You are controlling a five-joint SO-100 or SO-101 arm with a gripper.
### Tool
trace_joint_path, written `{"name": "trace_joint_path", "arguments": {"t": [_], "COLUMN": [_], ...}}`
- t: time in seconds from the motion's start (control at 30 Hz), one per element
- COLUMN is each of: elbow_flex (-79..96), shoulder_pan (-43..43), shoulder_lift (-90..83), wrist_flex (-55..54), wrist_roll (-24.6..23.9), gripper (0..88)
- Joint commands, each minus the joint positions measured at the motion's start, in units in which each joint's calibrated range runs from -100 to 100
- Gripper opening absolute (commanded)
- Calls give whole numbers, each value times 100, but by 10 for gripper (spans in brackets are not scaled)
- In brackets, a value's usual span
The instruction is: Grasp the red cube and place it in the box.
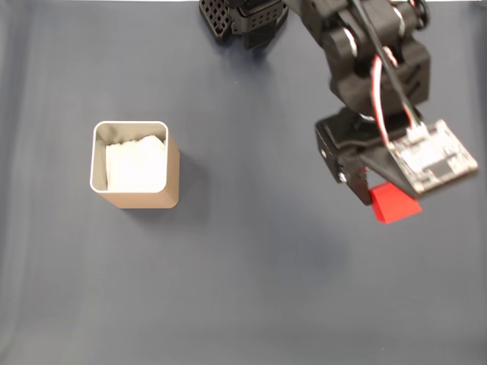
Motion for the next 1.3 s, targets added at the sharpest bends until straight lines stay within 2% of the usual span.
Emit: {"name": "trace_joint_path", "arguments": {"t": [0.0, 0.67, 1.27], "elbow_flex": [218, 2196, 2443], "shoulder_pan": [212, 1710, 3052], "shoulder_lift": [-738, -2235, -2875], "wrist_flex": [45, 61, 242], "wrist_roll": [88, 317, 361], "gripper": [65, 41, 35]}}
